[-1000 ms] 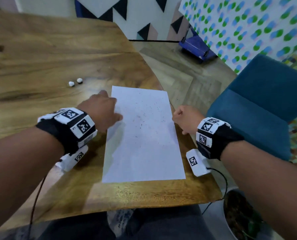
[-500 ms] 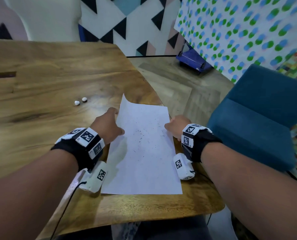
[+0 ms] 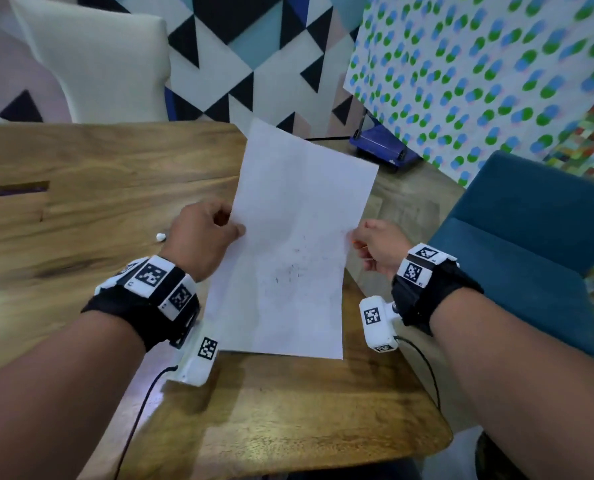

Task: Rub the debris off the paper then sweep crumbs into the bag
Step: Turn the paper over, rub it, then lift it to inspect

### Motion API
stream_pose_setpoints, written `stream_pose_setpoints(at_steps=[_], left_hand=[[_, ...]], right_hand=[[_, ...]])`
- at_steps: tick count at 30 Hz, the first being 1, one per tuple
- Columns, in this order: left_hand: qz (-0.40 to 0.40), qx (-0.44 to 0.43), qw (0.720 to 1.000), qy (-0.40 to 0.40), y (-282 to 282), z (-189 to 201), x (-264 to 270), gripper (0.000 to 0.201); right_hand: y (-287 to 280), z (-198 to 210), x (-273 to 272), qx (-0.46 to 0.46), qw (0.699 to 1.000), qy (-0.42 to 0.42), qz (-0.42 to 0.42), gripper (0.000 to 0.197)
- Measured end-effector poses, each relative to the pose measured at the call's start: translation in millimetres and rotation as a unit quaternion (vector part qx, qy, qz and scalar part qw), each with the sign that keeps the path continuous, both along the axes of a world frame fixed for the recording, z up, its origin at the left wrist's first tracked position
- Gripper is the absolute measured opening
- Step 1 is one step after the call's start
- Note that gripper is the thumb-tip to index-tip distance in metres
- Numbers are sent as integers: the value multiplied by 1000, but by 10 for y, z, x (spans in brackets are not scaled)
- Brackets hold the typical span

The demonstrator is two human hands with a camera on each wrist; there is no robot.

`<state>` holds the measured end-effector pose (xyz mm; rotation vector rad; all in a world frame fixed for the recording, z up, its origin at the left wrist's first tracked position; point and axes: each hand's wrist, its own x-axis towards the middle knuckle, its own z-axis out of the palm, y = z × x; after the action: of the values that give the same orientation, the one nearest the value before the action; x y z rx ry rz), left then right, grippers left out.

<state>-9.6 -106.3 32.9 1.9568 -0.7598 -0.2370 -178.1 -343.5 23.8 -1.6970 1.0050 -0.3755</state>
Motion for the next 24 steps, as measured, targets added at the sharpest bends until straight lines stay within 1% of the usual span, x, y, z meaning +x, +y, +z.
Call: stream_pose_setpoints(at_steps=[3,5,8,9,11,13,15,17,19,20,22,23,24], left_hand=[[18,-72,997,34,48,191,79,13],[29,-106,993,41,88,346,118,6],[32,-150,987,42,124,513,192,15],[27,-165,985,40,132,571,188,15],[16,-191,981,37,145,647,155,9],[12,-206,977,51,147,632,109,4],[5,-182,981,70,154,494,58,10],[-1,-131,988,85,184,312,19,8],[9,-101,991,85,210,228,13,8],[18,-97,992,76,215,228,38,13],[20,-94,993,66,207,259,85,34],[15,-86,994,65,203,265,106,39],[11,-73,995,67,215,275,101,40]], right_hand=[[7,349,34,-77,995,-61,17,22],[53,609,43,-119,988,-92,31,17],[158,922,31,-171,975,-134,41,26],[198,1004,20,-182,971,-149,42,29],[266,1122,-9,-208,961,-178,38,31],[292,1127,-40,-222,956,-189,31,30],[280,1001,-58,-215,963,-156,34,30],[267,850,-86,-206,973,-100,37,31],[259,809,-96,-204,974,-89,30,32],[258,831,-82,-205,973,-99,27,31],[256,872,-41,-211,971,-111,29,28],[259,878,-19,-213,971,-104,36,28],[266,872,-3,-213,972,-88,43,27]])
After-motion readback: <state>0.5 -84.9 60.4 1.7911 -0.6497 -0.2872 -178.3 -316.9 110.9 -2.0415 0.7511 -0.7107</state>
